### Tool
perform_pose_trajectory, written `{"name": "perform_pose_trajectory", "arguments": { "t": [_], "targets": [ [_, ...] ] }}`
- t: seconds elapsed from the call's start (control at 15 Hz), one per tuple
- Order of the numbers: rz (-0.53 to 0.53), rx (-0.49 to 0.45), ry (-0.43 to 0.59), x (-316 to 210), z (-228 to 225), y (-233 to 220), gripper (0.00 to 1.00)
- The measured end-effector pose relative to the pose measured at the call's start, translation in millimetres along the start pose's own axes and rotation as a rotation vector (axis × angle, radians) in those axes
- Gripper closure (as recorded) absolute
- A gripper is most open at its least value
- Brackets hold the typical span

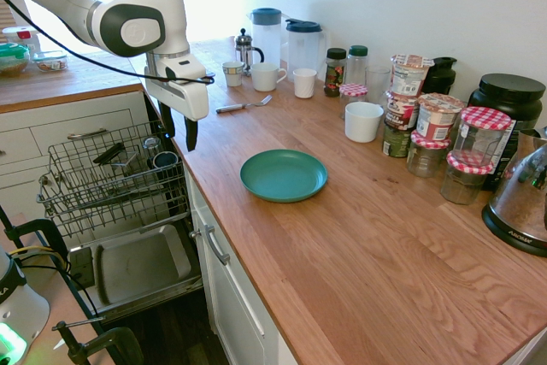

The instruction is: Put the fork in the dishwasher

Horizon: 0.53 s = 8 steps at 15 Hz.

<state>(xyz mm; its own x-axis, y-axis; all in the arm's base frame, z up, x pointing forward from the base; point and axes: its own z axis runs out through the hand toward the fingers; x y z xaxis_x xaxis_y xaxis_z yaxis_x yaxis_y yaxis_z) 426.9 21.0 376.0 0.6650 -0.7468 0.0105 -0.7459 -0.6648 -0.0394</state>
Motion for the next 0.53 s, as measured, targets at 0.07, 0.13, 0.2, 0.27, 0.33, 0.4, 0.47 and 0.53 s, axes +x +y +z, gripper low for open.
{"name": "perform_pose_trajectory", "arguments": {
  "t": [0.07,0.13,0.2,0.27,0.33,0.4,0.47,0.53],
  "targets": [
    [-0.002,-0.001,0.001,0,0,0,0.0],
    [-0.007,-0.004,0.008,0,0,-1,0.0],
    [-0.01,-0.004,0.016,-2,0,-3,0.0],
    [-0.009,-0.004,0.021,-5,-1,-6,0.0],
    [-0.003,-0.002,0.028,-8,-2,-13,0.0],
    [0.009,0.003,0.035,-13,-3,-21,0.0],
    [0.024,0.009,0.041,-16,-5,-31,0.0],
    [0.042,0.019,0.047,-20,-8,-45,0.0]
  ]
}}
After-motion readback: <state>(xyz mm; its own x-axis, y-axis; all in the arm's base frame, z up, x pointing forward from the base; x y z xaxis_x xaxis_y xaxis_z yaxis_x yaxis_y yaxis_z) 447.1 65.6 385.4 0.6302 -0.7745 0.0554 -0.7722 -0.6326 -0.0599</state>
